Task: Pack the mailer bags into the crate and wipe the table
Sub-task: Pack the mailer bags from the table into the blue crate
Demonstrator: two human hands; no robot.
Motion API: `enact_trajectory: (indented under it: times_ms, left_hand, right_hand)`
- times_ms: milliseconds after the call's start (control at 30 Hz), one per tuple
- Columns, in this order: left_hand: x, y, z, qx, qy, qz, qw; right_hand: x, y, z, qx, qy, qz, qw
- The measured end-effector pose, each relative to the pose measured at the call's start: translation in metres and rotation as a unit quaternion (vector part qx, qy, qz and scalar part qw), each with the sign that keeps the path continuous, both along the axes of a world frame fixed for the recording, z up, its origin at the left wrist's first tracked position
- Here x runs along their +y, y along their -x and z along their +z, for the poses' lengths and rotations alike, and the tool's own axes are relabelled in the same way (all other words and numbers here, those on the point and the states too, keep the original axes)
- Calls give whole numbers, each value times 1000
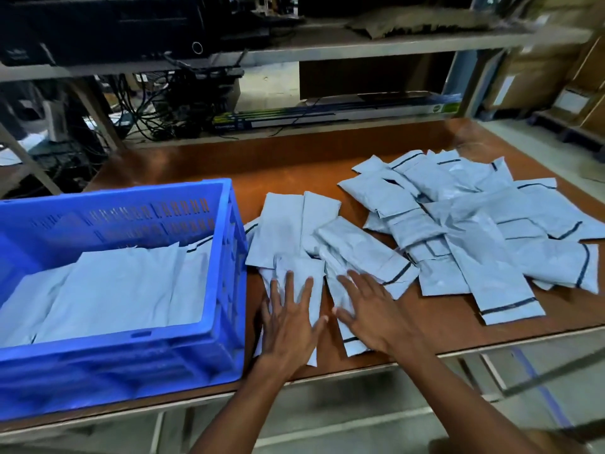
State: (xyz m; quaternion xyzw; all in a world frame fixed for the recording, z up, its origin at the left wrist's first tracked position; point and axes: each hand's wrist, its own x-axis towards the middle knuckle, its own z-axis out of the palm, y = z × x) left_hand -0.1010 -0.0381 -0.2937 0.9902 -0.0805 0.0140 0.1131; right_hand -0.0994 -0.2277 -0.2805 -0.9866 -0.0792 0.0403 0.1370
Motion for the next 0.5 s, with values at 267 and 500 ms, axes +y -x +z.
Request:
enact_trajectory:
  times_ms: [267, 500]
  left_hand:
    - [4, 6, -14, -4, -20, 0, 1000]
    - [-5, 4, 3, 3, -6, 9, 1000]
  right_hand:
    - [13, 4, -17, 24, 41, -54, 997]
    - [15, 10, -3, -101, 27, 42, 994]
